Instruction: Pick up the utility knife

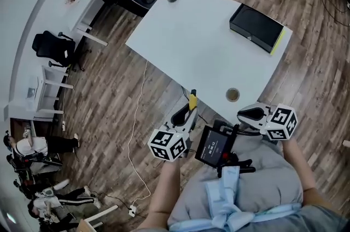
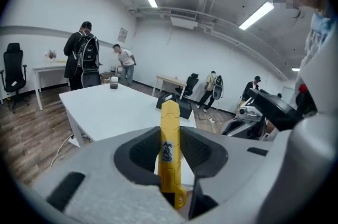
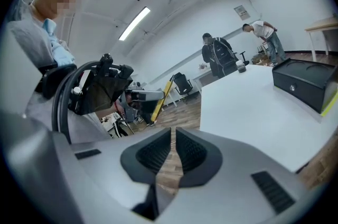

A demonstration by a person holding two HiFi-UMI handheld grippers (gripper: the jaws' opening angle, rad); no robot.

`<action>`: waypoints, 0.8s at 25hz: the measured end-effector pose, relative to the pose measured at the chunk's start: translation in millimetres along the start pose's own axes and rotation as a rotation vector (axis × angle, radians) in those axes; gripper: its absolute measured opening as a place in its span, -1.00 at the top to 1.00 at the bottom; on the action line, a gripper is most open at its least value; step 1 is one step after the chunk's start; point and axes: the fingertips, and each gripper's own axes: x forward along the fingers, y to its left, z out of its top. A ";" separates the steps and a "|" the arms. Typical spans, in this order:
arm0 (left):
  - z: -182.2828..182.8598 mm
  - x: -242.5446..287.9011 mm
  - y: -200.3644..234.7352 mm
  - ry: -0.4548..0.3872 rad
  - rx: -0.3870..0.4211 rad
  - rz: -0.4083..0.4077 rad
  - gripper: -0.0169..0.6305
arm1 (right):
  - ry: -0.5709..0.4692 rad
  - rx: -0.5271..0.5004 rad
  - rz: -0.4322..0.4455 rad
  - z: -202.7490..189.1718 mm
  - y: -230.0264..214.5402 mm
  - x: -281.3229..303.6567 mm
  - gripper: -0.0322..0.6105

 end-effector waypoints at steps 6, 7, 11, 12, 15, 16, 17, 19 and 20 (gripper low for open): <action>-9.6 -38.6 -5.0 -0.051 -0.014 0.024 0.56 | 0.026 -0.023 0.042 -4.9 21.7 20.8 0.80; -11.2 -44.7 -5.8 -0.058 -0.017 0.029 0.56 | 0.030 -0.027 0.050 -5.7 25.6 23.2 0.80; -16.8 -66.7 -5.4 -0.090 -0.034 0.051 0.56 | 0.046 -0.046 0.070 -6.9 35.3 32.2 0.80; -17.8 -70.6 -5.1 -0.101 -0.041 0.058 0.56 | 0.050 -0.049 0.073 -6.3 35.3 33.2 0.80; -21.1 -77.7 -7.3 -0.124 -0.055 0.069 0.56 | 0.052 -0.056 0.074 -5.0 33.5 33.1 0.80; -21.8 -79.4 -8.6 -0.129 -0.057 0.070 0.56 | 0.051 -0.058 0.073 -4.6 33.1 32.6 0.80; -22.2 -81.0 -9.9 -0.133 -0.058 0.070 0.56 | 0.049 -0.059 0.071 -4.0 33.2 32.2 0.80; -22.5 -84.5 -12.0 -0.141 -0.061 0.068 0.56 | 0.048 -0.062 0.068 -2.0 35.0 32.0 0.80; -22.3 -85.9 -13.0 -0.145 -0.063 0.068 0.56 | 0.049 -0.064 0.067 -0.5 36.0 31.9 0.80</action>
